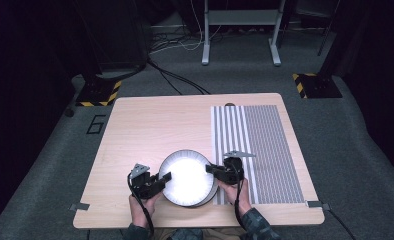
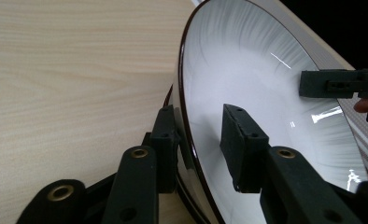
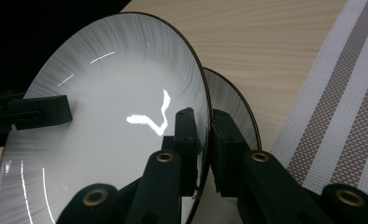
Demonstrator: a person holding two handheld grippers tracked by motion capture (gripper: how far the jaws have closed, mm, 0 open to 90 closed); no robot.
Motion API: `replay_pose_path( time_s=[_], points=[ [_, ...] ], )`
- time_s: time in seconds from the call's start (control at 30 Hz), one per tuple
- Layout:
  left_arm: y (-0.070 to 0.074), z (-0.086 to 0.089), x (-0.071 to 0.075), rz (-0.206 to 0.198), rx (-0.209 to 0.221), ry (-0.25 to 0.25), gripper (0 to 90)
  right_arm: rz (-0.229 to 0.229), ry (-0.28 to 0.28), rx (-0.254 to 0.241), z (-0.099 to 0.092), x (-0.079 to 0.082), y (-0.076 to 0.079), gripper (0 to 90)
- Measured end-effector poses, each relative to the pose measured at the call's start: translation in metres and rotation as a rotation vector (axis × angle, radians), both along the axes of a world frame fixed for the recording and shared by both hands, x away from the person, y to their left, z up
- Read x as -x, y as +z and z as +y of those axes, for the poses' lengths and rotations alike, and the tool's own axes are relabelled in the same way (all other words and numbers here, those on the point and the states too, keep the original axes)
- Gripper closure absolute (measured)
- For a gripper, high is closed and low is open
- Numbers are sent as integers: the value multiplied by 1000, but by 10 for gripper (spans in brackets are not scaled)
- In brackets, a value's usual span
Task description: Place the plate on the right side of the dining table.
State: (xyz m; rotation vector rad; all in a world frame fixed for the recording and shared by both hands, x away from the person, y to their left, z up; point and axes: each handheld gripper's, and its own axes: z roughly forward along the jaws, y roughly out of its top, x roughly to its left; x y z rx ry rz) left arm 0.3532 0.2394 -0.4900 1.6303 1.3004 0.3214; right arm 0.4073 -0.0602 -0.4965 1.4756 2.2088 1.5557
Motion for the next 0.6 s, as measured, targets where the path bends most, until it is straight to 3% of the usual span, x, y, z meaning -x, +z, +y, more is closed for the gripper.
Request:
replay_pose_path(
  time_s=[0.23, 0.3, 0.33, 0.6],
  points=[
    [9, -3, 1, -50, 16, 14, 756, -50, -13, -5, -4, 4, 8, 841],
    [11, -4, 1, -56, 13, 18, 759, -59, -19, -5, -5, 4, 8, 840],
    [11, -4, 1, -58, 11, 20, 757, -87, -16, 10, -4, 6, 10, 841],
    [14, -2, 1, -70, 37, 17, 752, -121, -25, -8, -5, 12, 18, 847]
  ],
)
